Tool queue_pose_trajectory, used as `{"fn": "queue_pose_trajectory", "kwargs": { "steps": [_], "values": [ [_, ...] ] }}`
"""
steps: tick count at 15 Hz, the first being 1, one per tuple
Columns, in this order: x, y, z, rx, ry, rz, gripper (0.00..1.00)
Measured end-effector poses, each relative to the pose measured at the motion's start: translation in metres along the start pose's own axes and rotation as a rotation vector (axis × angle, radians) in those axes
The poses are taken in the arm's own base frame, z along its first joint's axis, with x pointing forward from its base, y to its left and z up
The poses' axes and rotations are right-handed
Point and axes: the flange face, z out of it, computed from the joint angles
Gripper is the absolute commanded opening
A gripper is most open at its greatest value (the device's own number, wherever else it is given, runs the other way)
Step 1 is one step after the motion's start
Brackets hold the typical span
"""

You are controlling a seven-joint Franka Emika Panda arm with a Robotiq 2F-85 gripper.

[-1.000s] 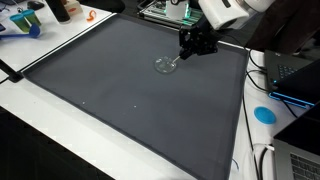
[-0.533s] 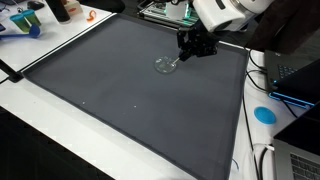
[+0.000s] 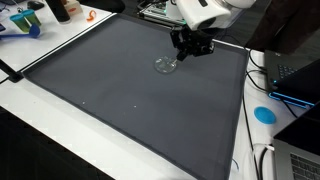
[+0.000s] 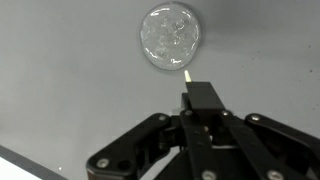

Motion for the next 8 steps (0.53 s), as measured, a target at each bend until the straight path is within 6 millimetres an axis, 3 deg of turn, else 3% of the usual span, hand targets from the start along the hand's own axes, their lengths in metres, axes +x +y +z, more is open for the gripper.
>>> {"fn": "queue_pose_trajectory", "kwargs": {
  "steps": [8],
  "values": [
    [0.014, 0.047, 0.002, 0.122, -0.006, 0.041, 0.03]
  ]
}}
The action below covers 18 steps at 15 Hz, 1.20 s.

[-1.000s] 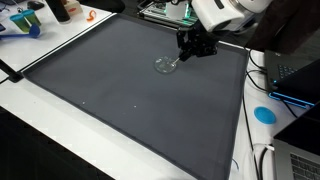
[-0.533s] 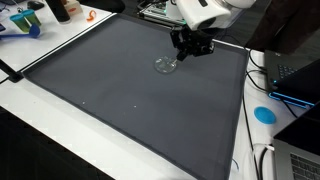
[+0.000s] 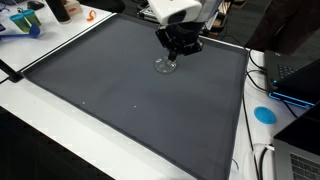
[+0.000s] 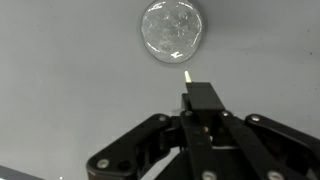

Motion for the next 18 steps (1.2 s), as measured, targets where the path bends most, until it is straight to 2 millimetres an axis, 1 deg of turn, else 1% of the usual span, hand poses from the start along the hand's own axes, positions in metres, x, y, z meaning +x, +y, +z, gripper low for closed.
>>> {"fn": "queue_pose_trajectory", "kwargs": {
  "steps": [5, 9, 11, 13, 18],
  "values": [
    [0.016, 0.052, -0.005, 0.144, 0.053, 0.020, 0.03],
    [0.021, 0.093, -0.004, 0.268, 0.099, 0.027, 0.03],
    [0.018, 0.109, -0.001, 0.314, 0.122, 0.020, 0.03],
    [0.013, 0.120, 0.003, 0.353, 0.146, 0.009, 0.03],
    [-0.013, 0.145, 0.014, 0.443, 0.189, -0.037, 0.03]
  ]
}}
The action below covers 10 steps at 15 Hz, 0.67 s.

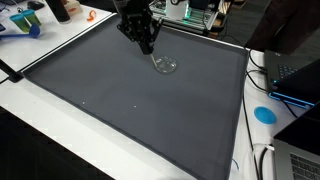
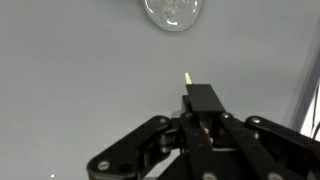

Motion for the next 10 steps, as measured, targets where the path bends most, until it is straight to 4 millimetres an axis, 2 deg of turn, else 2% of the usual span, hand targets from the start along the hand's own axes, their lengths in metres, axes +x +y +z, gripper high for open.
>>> {"fn": "queue_pose_trajectory", "kwargs": {
  "steps": [5, 10],
  "values": [
    [-0.035, 0.026, -0.002, 0.089, 0.020, -0.055, 0.03],
    [-0.064, 0.041, 0.000, 0.185, 0.058, -0.099, 0.03]
  ]
}}
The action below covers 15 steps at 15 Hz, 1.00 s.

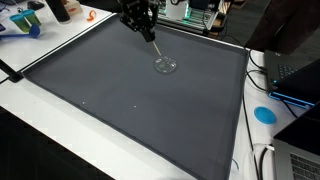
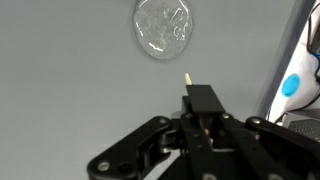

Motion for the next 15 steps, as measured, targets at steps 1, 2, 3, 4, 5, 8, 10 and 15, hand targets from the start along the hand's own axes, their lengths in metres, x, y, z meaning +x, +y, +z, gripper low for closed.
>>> {"fn": "queue_pose_trajectory", "kwargs": {
  "steps": [1, 2, 3, 4, 5, 8, 10, 15],
  "values": [
    [-0.005, 0.001, 0.000, 0.016, 0.007, -0.008, 0.03],
    [-0.010, 0.002, 0.000, 0.033, 0.013, -0.016, 0.03],
    [-0.015, 0.004, 0.001, 0.048, 0.018, -0.024, 0.03],
    [-0.020, 0.005, 0.001, 0.060, 0.023, -0.029, 0.03],
    [-0.025, 0.007, 0.002, 0.072, 0.028, -0.035, 0.03],
    [-0.038, 0.012, 0.003, 0.094, 0.037, -0.043, 0.03],
    [-0.046, 0.015, 0.004, 0.101, 0.038, -0.047, 0.03],
    [-0.057, 0.020, 0.007, 0.097, 0.049, -0.050, 0.03]
  ]
}}
